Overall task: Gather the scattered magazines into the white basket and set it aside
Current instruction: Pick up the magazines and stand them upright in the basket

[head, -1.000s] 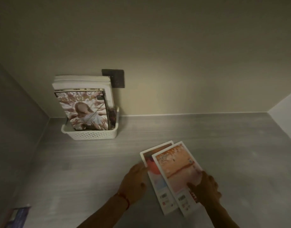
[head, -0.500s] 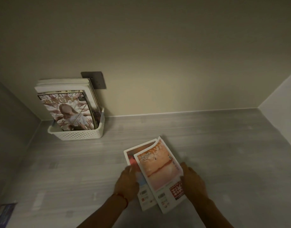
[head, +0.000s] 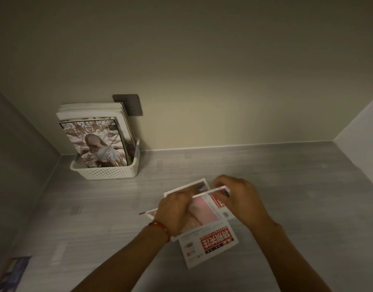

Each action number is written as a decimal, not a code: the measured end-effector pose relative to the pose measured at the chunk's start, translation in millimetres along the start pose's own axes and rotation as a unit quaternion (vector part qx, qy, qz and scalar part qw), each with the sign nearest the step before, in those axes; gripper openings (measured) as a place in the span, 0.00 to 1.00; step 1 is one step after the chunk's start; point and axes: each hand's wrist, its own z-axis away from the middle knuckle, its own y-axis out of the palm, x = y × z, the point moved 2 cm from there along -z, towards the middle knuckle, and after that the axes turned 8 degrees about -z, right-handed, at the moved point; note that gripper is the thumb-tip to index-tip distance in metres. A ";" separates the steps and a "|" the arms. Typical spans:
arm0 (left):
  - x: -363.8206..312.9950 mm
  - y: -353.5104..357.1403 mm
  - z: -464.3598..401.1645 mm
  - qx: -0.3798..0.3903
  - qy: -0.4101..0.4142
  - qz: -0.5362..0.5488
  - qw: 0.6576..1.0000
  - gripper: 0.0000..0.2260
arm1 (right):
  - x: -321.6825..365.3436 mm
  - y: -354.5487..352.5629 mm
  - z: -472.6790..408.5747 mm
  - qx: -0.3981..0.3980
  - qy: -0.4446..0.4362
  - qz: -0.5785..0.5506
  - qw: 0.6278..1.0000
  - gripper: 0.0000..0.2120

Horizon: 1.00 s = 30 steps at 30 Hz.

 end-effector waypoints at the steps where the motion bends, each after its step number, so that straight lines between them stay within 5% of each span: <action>1: 10.6 -6.3 2.7 -0.011 -0.036 0.038 0.999 0.19 | -1.8 1.2 -1.1 -0.050 0.041 -0.044 0.997 0.13; 3: 33.3 -20.0 8.5 -0.040 -0.121 0.161 0.979 0.13 | -6.3 7.5 -2.4 -0.128 0.139 -0.113 0.975 0.24; 5: 55.2 -34.7 15.9 -0.069 -0.192 0.278 0.939 0.13 | -2.4 20.3 -3.7 -0.100 0.245 -0.170 0.949 0.29; 8: 84.8 -52.4 30.5 -0.053 -0.247 0.442 0.861 0.13 | 20.1 50.8 -7.0 0.041 0.288 -0.308 0.906 0.16; 10: 108.6 -62.2 41.0 -0.038 -0.253 0.482 0.838 0.13 | 37.9 70.8 -17.2 0.078 0.237 -0.317 0.915 0.09; 16: 177.8 -98.5 52.6 -0.070 -0.248 0.505 0.824 0.13 | 84.8 103.6 -79.7 0.066 0.177 -0.263 0.946 0.04; 20: 231.3 -140.0 42.2 -0.175 -0.229 0.419 0.861 0.10 | 129.9 118.2 -137.5 0.028 0.067 -0.141 0.987 0.05; 25: 290.1 -195.4 25.9 -0.285 -0.217 0.250 0.900 0.06 | 172.5 142.9 -205.7 -0.044 0.010 -0.089 0.995 0.07; 30: 330.6 -200.9 11.5 -0.301 -0.229 0.268 0.886 0.06 | 183.3 176.1 -244.7 -0.077 0.007 -0.058 0.995 0.05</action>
